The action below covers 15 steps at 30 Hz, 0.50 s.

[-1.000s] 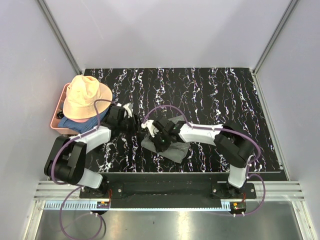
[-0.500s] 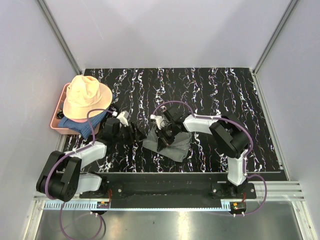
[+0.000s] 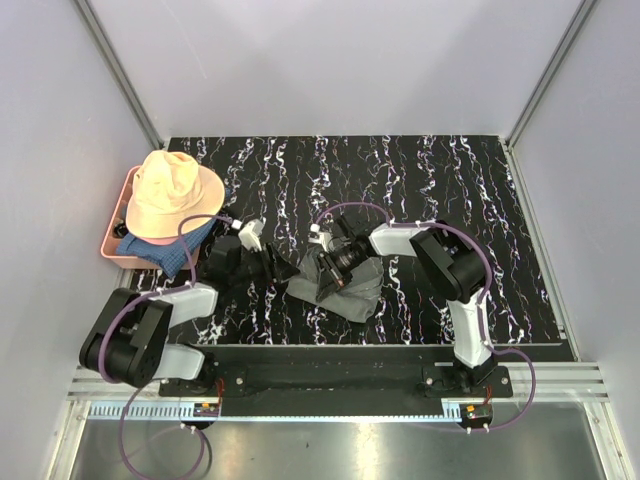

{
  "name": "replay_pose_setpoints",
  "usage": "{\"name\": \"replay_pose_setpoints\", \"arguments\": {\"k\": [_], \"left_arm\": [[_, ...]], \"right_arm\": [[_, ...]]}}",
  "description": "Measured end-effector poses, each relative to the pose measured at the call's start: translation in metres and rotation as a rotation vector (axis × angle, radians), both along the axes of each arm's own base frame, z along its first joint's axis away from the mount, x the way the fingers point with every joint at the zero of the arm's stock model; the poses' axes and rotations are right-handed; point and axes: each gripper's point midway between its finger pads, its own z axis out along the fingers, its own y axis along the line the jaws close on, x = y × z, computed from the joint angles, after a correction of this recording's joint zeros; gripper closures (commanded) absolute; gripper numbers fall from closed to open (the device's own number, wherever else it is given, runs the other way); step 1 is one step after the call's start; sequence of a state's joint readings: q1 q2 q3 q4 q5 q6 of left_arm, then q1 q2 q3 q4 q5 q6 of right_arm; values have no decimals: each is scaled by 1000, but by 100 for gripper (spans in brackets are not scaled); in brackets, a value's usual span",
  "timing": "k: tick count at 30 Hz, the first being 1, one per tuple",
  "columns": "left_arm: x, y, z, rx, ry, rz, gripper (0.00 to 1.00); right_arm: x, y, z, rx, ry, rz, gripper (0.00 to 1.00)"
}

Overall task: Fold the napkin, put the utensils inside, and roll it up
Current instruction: Roll the napkin with the utensil

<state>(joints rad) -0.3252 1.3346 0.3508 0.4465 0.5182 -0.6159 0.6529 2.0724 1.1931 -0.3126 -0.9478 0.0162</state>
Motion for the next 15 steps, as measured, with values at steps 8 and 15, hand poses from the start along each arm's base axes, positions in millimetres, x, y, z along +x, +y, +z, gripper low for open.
{"name": "replay_pose_setpoints", "arguments": {"k": [8,15], "left_arm": [[-4,-11,-4,-30,16,-42,63],[-8,-11,-23,-22,87,-44,94]], "right_arm": [[1,-1,-1,27,56,-1,88],[1,-1,-1,26,71,-9,74]]}}
